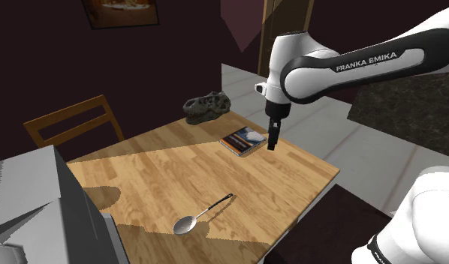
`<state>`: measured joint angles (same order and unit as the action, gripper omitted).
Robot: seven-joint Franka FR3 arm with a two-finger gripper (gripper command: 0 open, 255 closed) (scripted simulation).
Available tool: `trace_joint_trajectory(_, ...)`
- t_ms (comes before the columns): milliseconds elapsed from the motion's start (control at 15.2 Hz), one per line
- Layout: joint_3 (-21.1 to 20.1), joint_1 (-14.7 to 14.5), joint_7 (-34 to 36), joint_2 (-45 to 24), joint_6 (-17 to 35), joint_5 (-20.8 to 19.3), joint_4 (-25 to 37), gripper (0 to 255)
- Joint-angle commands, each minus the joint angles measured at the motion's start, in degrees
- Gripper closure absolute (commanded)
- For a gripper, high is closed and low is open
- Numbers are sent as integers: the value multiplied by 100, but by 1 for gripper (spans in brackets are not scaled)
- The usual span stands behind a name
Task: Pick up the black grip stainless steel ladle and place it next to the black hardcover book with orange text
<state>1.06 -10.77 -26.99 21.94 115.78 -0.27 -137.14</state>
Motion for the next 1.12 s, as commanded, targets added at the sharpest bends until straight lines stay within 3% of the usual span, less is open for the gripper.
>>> trace_joint_trajectory(0, -62, -135, -233, -326, 367, 5, 14, 0)
trace_joint_trajectory(594, -378, -621, -1212, -1800, 1782, -77, 269, 0)
trace_joint_trajectory(1056, -683, -936, -1804, -2948, 2711, -356, 628, 0)
